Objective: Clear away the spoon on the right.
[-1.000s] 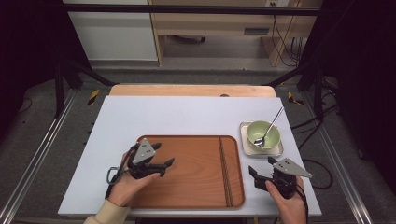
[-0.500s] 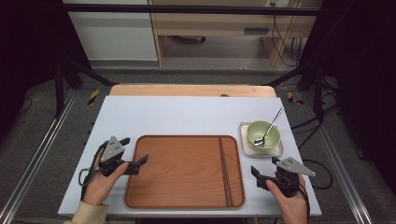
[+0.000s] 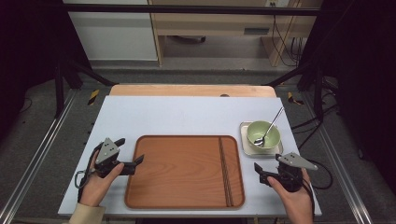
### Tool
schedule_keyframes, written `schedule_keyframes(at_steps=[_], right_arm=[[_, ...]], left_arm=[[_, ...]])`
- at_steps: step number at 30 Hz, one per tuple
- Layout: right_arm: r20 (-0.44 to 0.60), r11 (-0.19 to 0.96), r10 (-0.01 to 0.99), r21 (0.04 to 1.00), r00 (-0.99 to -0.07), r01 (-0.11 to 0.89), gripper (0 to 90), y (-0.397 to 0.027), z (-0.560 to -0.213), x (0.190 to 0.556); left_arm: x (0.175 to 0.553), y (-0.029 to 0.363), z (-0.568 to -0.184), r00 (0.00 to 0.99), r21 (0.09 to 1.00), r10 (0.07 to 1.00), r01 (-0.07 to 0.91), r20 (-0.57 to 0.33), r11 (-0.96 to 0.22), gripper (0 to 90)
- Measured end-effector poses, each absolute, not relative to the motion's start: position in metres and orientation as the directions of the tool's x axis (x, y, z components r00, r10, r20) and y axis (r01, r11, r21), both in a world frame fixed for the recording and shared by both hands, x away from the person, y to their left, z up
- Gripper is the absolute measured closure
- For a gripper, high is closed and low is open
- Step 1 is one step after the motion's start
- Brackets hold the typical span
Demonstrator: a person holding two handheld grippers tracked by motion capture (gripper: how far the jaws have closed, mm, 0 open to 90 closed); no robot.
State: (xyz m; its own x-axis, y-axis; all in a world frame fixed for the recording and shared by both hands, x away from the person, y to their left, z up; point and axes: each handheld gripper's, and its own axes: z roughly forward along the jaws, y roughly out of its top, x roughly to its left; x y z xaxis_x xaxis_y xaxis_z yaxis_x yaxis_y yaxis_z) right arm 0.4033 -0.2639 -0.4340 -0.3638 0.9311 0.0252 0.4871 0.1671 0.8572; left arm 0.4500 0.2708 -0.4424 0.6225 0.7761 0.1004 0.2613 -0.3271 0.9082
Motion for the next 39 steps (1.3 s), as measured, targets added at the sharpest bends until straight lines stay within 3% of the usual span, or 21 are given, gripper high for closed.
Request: schedule_keyframes(at_steps=[10,20,26,33,39], right_arm=[[-0.002,0.195,0.939,0.828,-0.344,0.526,28.6,-0.303,-0.408,0.436],[0.146,0.04,0.943,0.841,-0.298,0.54,40.1,-0.34,-0.404,0.494],[0.199,-0.011,0.936,0.841,-0.291,0.542,55.1,-0.349,-0.406,0.526],[0.264,-0.081,0.93,0.826,-0.256,0.558,53.1,-0.351,-0.41,0.553],[0.253,-0.072,0.94,0.803,-0.23,0.591,54.8,-0.346,-0.419,0.57]], left_arm=[[0.448,0.27,-0.441,0.62,0.917,0.778,0.244,0.103,-0.316,4.5],[0.451,0.279,-0.444,0.609,0.936,0.788,0.219,0.09,-0.277,2.9],[0.45,0.292,-0.446,0.585,0.942,0.808,0.235,0.061,-0.241,2.9],[0.448,0.298,-0.443,0.574,0.946,0.817,0.234,0.052,-0.224,3.1],[0.449,0.296,-0.446,0.582,0.941,0.811,0.24,0.057,-0.239,3.2]])
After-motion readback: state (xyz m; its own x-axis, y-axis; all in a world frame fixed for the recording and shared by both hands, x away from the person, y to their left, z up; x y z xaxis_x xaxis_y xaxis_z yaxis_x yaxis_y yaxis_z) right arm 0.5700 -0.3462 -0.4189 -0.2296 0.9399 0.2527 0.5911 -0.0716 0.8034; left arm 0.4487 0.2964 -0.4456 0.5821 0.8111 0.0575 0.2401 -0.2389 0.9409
